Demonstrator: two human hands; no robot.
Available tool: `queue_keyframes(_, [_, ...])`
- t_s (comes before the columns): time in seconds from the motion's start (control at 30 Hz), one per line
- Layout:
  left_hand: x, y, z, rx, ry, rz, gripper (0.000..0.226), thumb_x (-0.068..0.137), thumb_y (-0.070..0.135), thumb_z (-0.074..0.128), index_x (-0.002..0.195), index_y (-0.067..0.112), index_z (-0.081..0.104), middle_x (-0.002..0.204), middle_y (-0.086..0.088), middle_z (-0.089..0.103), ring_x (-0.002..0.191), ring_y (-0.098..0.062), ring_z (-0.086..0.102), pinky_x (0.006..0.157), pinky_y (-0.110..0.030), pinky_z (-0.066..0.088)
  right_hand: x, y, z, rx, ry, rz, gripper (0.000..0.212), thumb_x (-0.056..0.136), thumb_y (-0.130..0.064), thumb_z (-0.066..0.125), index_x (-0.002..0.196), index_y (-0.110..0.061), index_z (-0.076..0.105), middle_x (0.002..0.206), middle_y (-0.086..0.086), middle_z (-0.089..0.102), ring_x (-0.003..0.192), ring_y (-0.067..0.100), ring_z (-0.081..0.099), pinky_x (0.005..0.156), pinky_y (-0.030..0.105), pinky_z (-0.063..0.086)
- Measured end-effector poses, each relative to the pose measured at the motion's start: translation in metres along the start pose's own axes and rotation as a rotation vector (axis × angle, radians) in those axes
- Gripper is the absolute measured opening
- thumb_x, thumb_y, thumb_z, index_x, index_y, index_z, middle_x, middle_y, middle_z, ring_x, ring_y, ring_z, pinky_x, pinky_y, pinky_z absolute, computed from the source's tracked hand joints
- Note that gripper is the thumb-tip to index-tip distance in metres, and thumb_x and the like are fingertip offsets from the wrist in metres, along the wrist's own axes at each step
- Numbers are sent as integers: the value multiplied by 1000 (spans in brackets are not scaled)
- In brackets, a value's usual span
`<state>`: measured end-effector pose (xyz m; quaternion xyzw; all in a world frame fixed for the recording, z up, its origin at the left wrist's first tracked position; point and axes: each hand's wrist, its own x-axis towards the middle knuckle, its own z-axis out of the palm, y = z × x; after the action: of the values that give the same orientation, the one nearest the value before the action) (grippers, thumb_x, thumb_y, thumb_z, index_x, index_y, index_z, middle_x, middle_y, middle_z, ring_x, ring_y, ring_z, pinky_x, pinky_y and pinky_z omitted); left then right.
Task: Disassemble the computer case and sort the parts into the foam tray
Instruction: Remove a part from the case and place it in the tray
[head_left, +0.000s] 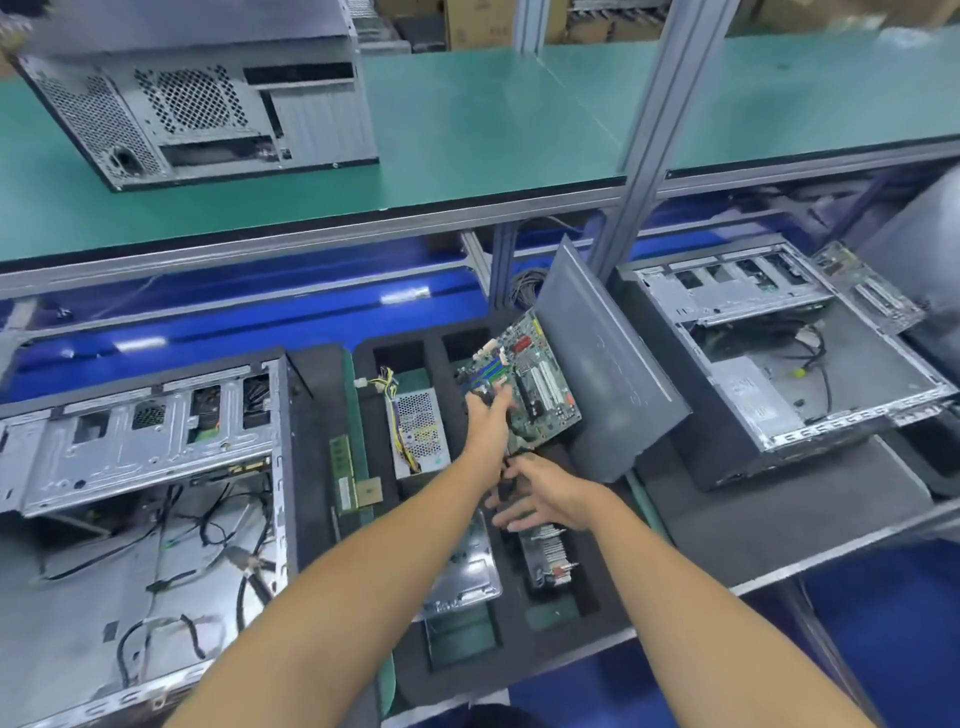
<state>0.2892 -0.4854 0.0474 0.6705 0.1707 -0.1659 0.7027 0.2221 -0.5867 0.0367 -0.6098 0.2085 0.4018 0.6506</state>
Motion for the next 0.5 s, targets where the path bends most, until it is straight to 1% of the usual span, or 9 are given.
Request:
queue_keyframes(0.03, [0, -10, 3, 36, -13, 6, 45, 104, 31, 57, 135, 3, 42, 129, -11, 56, 120, -28, 58, 98, -33, 49, 5, 6, -4, 28, 78, -17, 15, 102, -23, 43, 113, -12, 42, 105, 16, 66, 94, 38, 74, 75, 43, 60])
queue_keyframes(0.07, [0, -21, 7, 87, -45, -5, 48, 103, 28, 57, 140, 2, 40, 137, -13, 54, 130, -32, 52, 106, -37, 45, 12, 10, -9, 52, 173, -35, 12, 102, -16, 43, 112, -11, 41, 100, 13, 61, 93, 38, 73, 79, 44, 60])
queue_keyframes(0.1, [-3, -31, 9, 178, -92, -45, 58, 104, 30, 55, 150, 3, 33, 151, -15, 44, 143, -36, 39, 117, -43, 35, 17, 16, -12, 95, 280, -47, 15, 101, -7, 42, 115, -11, 39, 97, 11, 55, 93, 36, 71, 84, 46, 59])
queue_keyframes(0.17, [-6, -48, 12, 468, -100, -108, 63, 105, 40, 49, 156, 9, 29, 161, -15, 27, 148, -37, 24, 120, -47, 25, 27, 23, -21, 191, 468, -68, 32, 97, 5, 40, 120, -15, 33, 92, 12, 49, 86, 29, 62, 93, 48, 56])
queue_keyframes(0.27, [-6, -64, 10, 868, -22, -100, 41, 105, 40, 47, 129, 7, 52, 142, -15, 35, 128, -37, 37, 107, -42, 36, 39, 23, -28, 328, 543, -95, 32, 92, 14, 39, 112, -11, 39, 101, 14, 45, 92, 29, 50, 94, 47, 54])
queue_keyframes(0.33, [-6, -67, 5, 890, -73, -32, 36, 106, 32, 49, 129, 5, 51, 136, -19, 42, 126, -38, 44, 104, -42, 41, 43, 20, -26, 285, 550, -84, 33, 89, 15, 40, 109, -12, 43, 98, 12, 44, 84, 26, 47, 96, 48, 52])
queue_keyframes(0.37, [-7, -69, 2, 851, -120, 20, 33, 105, 26, 52, 132, 6, 50, 134, -20, 47, 123, -37, 49, 102, -42, 43, 43, 17, -23, 245, 555, -72, 38, 88, 14, 43, 117, -11, 43, 104, 14, 45, 88, 26, 49, 101, 51, 51])
queue_keyframes(0.43, [-13, -67, -6, 827, -183, 151, 34, 100, 12, 56, 133, 15, 47, 127, -14, 58, 111, -34, 59, 95, -43, 47, 45, 12, -18, 131, 587, -24, 52, 85, 10, 50, 133, -7, 41, 128, 18, 39, 111, 31, 50, 103, 53, 50])
queue_keyframes(0.5, [-14, -65, -17, 976, -173, 293, 36, 92, 6, 54, 124, 22, 47, 112, -8, 68, 97, -36, 62, 84, -43, 49, 44, 8, -12, -23, 624, 36, 58, 82, 2, 56, 136, -8, 40, 136, 18, 35, 121, 33, 46, 102, 49, 49])
